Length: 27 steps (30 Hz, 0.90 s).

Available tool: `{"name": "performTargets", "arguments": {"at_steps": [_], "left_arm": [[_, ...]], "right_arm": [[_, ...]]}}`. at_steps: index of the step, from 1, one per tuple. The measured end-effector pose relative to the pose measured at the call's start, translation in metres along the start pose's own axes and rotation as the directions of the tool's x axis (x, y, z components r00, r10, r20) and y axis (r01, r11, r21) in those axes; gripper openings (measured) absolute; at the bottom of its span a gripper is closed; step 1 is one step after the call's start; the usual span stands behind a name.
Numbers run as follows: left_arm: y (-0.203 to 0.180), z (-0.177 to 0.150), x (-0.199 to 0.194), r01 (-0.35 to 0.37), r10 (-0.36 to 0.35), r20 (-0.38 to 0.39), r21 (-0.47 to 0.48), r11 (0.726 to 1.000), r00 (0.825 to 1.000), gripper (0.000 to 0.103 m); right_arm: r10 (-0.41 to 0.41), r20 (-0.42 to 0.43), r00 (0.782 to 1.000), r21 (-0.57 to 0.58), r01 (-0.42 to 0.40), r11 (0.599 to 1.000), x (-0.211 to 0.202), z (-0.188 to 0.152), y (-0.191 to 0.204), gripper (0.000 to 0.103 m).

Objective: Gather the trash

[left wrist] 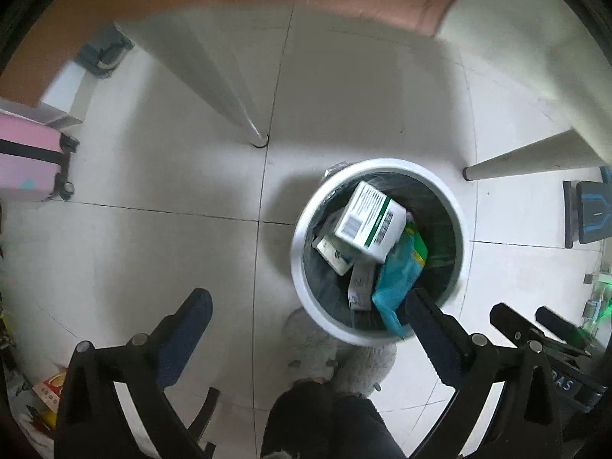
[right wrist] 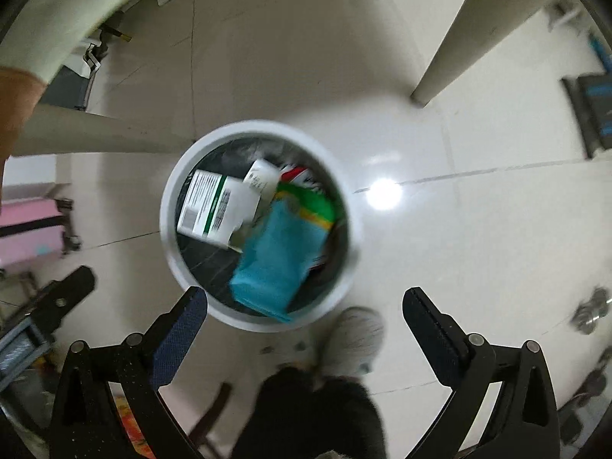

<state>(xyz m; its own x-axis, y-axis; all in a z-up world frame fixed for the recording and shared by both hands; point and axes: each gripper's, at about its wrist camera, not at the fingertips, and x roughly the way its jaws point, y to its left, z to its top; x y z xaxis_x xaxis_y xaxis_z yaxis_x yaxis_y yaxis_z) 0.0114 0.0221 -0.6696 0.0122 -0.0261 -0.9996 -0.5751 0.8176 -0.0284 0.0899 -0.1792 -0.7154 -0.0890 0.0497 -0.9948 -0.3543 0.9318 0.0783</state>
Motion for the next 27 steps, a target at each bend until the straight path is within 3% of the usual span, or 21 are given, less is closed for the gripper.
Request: {"name": "performTargets", "arguments": {"at_steps": [8, 17, 20, 27], "left_arm": [[-0.003, -0.043, -0.099, 0.017, -0.017, 0.03, -0.009, 1.0, 0.999, 0.103], [-0.013, -0.094, -0.243, 0.099, -0.099, 0.031, 0.023, 0.995, 0.995, 0.103], [-0.012, -0.107, -0.292, 0.157, -0.157, 0.012, 0.024, 0.987, 0.988, 0.103], [-0.015, -0.133, -0.411, 0.27, -0.278, 0.1, 0.084, 0.959, 0.955, 0.103]], "right_arm": [[0.003, 0.054, 0.999, -0.028, -0.002, 1.0, -0.11, -0.031, 0.004, 0.103], [0.095, 0.108, 0.99, -0.079, -0.087, 0.993, -0.29, -0.091, 0.007, 0.103], [0.135, 0.122, 0.983, -0.077, -0.126, 0.989, -0.355, -0.114, 0.005, 0.103], [0.226, 0.159, 0.961, -0.108, -0.211, 0.972, -0.484, -0.168, 0.005, 0.103]]}}
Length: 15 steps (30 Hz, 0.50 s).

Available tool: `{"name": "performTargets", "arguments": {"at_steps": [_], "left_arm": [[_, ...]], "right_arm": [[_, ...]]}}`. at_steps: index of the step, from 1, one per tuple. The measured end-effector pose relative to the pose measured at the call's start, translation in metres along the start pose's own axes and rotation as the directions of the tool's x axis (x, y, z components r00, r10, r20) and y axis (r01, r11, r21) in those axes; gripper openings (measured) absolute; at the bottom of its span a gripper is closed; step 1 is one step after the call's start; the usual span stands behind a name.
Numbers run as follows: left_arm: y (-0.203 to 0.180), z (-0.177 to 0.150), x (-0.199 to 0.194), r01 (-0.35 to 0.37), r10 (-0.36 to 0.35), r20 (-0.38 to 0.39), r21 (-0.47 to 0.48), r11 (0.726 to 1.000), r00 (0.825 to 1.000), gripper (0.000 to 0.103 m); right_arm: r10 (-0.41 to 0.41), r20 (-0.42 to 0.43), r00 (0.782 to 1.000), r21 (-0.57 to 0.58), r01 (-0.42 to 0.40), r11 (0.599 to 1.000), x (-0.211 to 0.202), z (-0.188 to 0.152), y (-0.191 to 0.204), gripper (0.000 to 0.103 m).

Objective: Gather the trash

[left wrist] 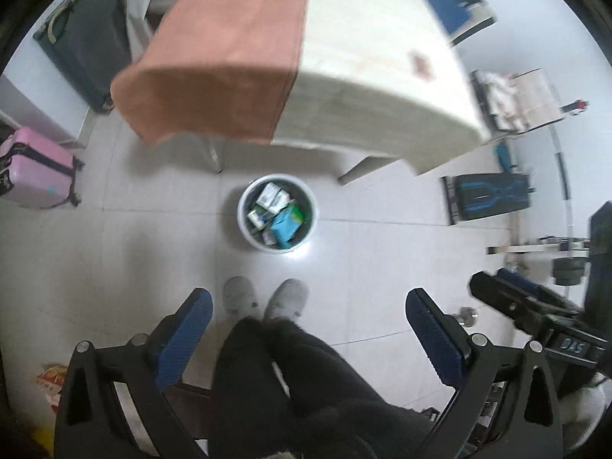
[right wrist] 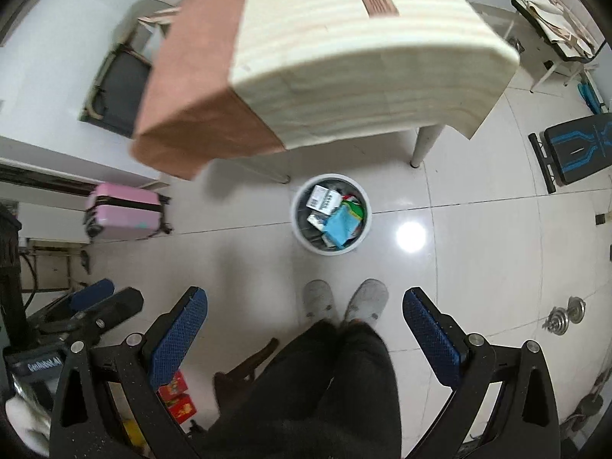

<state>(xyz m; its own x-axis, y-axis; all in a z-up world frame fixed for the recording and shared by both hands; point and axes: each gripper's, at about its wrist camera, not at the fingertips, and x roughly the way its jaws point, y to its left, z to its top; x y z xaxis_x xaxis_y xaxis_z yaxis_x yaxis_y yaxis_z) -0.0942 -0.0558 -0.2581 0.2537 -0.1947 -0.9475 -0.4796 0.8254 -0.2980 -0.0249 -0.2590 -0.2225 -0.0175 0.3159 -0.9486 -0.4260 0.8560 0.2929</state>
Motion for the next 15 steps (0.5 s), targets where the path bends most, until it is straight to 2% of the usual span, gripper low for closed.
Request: {"name": "performTargets", "arguments": {"at_steps": [7, 15], "left_arm": [[-0.019, -0.008, -0.076, 0.12, -0.122, 0.103, 0.027, 0.992, 0.987, 0.103], [-0.032, -0.015, -0.125, 0.17, -0.179, 0.174, 0.067, 0.983, 0.968, 0.103]], "right_arm": [[0.086, 0.051, 0.995, -0.04, -0.084, 0.996, -0.09, -0.023, 0.029, 0.103], [0.149, 0.106, 0.983, -0.081, -0.141, 0.987, -0.157, -0.036, 0.055, 0.103]]}}
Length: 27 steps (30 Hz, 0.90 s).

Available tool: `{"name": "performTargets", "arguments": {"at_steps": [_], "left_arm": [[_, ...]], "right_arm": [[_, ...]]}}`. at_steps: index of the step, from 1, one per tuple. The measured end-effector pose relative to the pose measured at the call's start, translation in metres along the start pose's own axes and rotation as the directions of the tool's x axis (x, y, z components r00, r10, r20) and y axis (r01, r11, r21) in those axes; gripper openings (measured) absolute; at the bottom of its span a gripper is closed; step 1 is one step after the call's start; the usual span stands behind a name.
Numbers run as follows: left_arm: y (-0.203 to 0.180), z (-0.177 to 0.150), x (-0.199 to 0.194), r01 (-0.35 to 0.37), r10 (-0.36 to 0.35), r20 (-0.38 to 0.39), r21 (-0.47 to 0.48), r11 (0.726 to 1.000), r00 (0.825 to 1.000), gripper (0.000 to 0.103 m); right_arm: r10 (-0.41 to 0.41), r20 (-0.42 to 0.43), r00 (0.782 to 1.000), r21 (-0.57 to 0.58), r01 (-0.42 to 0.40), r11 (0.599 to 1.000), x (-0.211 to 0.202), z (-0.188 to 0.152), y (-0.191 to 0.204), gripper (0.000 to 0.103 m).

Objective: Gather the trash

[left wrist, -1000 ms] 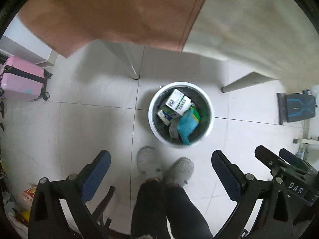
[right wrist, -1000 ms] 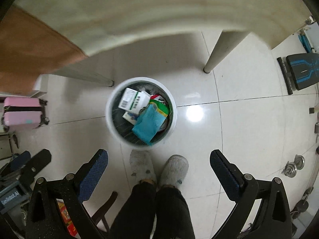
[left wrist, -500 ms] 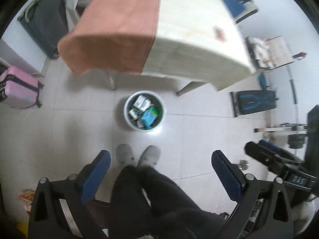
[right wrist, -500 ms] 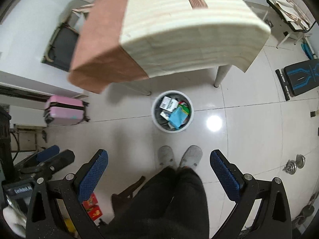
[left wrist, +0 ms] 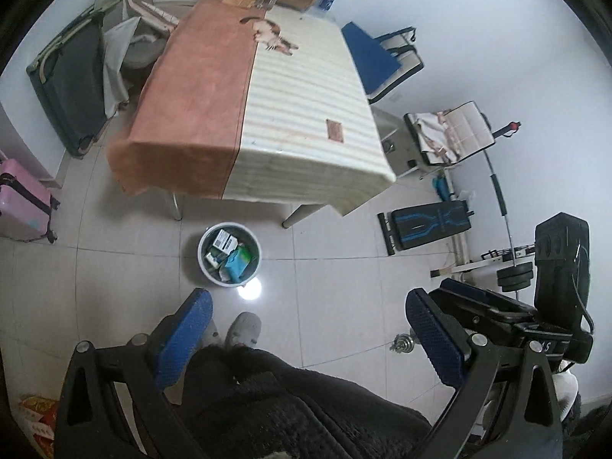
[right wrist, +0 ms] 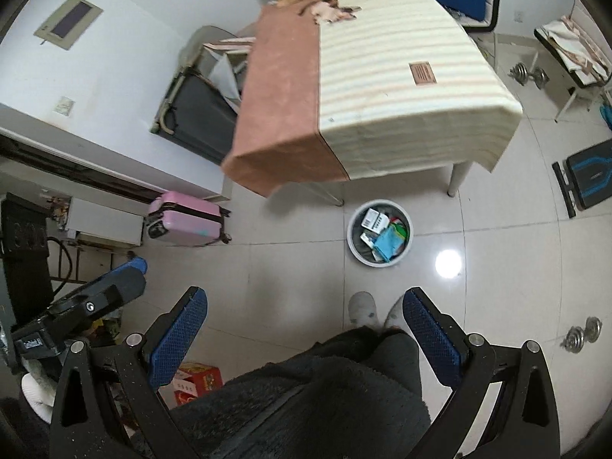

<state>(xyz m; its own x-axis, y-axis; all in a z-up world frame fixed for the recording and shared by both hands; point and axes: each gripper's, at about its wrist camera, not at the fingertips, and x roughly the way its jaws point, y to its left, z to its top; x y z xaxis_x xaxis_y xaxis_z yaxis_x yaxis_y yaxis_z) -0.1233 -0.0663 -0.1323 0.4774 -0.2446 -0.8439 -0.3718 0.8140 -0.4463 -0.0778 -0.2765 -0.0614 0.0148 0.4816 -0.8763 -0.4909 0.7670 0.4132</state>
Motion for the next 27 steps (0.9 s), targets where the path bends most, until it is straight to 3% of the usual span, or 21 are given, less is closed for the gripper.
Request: {"name": "performTargets", "arguments": {"at_steps": [9, 27], "left_arm": [[-0.009, -0.004, -0.025, 0.007, -0.007, 0.027, 0.014, 1.0, 1.0, 0.103], [-0.01, -0.007, -0.037, 0.004, -0.004, 0.03, -0.006, 1.0, 1.0, 0.103]], "right_arm": [[0.005, 0.028, 1.0, -0.023, -0.004, 1.0, -0.032, 0.003, 0.013, 0.103], [-0.001, 0.01, 1.0, -0.052, 0.001, 0.999, -0.032, -0.002, 0.019, 0.103]]}}
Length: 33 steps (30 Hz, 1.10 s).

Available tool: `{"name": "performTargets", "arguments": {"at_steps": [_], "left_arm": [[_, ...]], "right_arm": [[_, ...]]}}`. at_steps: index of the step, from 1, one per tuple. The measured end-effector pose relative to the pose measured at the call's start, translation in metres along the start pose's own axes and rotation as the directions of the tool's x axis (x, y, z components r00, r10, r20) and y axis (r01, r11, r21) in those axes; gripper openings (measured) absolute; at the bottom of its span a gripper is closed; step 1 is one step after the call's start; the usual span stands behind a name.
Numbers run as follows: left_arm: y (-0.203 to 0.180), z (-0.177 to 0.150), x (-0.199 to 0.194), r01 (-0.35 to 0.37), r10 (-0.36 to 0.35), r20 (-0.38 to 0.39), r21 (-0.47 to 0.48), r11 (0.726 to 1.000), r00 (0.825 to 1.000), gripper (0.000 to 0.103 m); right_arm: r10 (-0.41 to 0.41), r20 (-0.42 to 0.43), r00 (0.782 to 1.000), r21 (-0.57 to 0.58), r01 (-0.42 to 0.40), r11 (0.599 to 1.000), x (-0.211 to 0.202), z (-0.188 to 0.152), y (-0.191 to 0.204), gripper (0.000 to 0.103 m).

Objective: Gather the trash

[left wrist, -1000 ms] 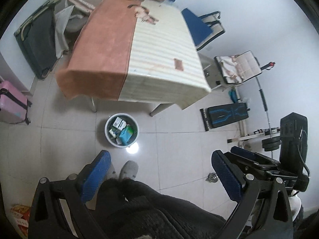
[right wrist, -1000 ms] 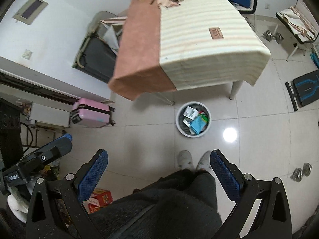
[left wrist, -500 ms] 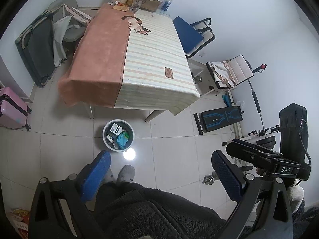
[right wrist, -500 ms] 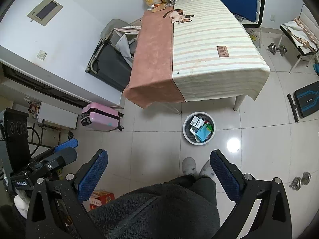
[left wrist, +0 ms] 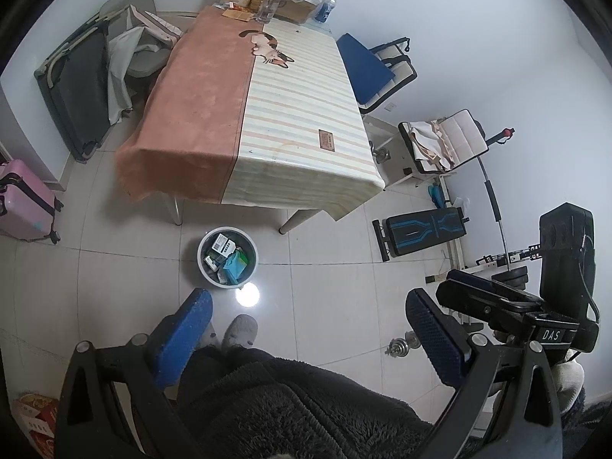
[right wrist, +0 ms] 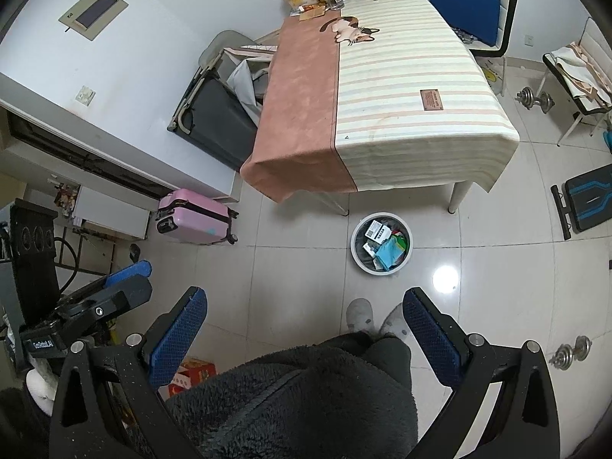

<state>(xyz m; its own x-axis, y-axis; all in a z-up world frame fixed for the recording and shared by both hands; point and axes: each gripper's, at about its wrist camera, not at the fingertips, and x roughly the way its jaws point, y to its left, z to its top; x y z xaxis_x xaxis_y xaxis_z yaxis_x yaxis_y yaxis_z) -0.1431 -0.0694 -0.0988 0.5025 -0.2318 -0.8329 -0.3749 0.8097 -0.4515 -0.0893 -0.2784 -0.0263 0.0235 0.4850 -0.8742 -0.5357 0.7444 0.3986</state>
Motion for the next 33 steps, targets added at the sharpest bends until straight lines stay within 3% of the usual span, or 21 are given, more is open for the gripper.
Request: {"name": "performTargets", "arguments": {"at_steps": [33], "left_arm": [[-0.008, -0.001, 0.01, -0.002, 0.002, -0.024, -0.005, 1.0, 1.0, 0.103]], "right_arm": [[-0.011, -0.012, 1.0, 0.004, 0.011, 1.0, 0.001, 0.005, -0.004, 0.103]]}}
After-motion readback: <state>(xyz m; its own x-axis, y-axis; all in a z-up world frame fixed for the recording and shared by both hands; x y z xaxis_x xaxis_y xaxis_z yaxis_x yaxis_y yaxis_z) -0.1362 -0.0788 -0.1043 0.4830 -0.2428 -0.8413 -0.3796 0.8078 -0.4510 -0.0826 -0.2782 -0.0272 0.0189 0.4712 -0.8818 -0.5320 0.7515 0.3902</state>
